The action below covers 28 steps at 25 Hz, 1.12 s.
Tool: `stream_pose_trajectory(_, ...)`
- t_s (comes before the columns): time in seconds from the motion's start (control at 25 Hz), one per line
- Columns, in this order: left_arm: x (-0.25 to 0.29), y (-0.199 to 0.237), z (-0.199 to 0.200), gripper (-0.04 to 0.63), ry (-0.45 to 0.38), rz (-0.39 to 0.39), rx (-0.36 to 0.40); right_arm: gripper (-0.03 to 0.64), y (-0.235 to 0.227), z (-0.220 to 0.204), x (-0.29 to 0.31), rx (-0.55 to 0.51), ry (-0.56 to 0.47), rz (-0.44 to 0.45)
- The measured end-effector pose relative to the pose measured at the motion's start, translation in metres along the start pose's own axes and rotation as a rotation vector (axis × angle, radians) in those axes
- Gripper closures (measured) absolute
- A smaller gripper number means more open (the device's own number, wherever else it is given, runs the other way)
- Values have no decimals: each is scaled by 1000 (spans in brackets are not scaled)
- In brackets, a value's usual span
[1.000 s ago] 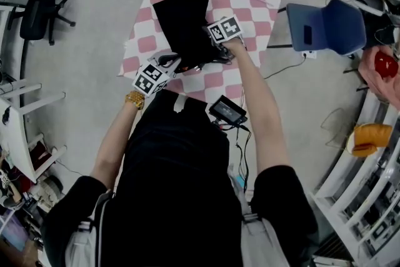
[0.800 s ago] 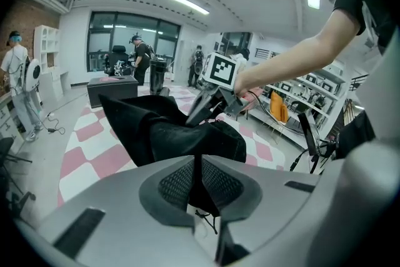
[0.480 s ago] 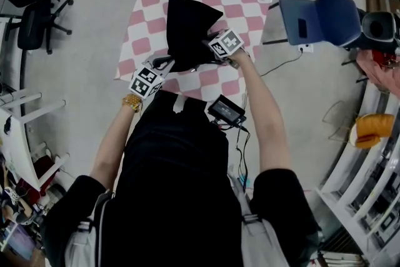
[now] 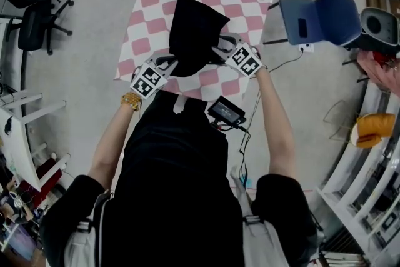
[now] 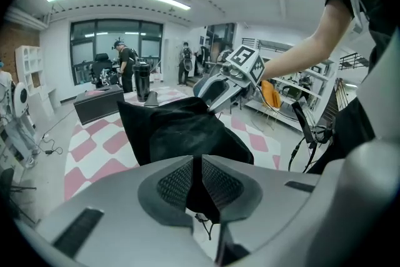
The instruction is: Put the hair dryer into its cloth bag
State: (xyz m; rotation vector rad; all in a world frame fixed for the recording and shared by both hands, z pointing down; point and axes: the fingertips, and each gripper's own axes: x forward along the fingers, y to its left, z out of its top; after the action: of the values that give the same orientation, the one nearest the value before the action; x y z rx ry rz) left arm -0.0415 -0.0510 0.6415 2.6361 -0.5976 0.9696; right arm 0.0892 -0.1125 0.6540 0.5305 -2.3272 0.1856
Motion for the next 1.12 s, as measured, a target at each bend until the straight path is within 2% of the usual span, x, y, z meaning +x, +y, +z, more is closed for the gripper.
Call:
stream_pose_trajectory(0.08,2,-1,1,563,7,-11,7,439,2,-5,-8,50,-27,13)
stream_pose_trajectory(0.16,2,1,-4,563,14,-11,-8,437,2,-2,-16,212,-128,48)
stream_pose_trajectory(0.24,-3,5,-12,563,15,-3,-58,436,-2,-2,-24,374,-216,62)
stream_pose_trajectory(0.28,-5,7,-17,563,14,0,-88,436,-2,-10,-26,364,-192,47)
stream_pose_trajectory(0.36,-8,7,-30,560,19,0,-132,434,8,-36,-24,181,-36,15)
stream_pose_trajectory(0.44,-9,4,-44,557,33,-2,-155,404,23,-60,-21,23,91,30)
stream_pose_trajectory(0.56,-6,-7,-58,542,52,-37,-187,348,40,-82,-17,-104,179,72)
stream_pose_trajectory(0.68,-5,-10,-62,541,12,-53,-257,333,48,-103,-3,-235,268,56)
stream_pose_trajectory(0.8,-4,-14,-71,541,10,-61,-318,333,45,-104,13,-198,252,-12)
stream_pose_trajectory(0.92,2,-25,-80,541,52,-60,-302,328,47,-101,17,-140,234,-57)
stream_pose_trajectory(1.12,15,-38,-80,552,76,-69,-305,347,48,-97,16,-81,235,-110)
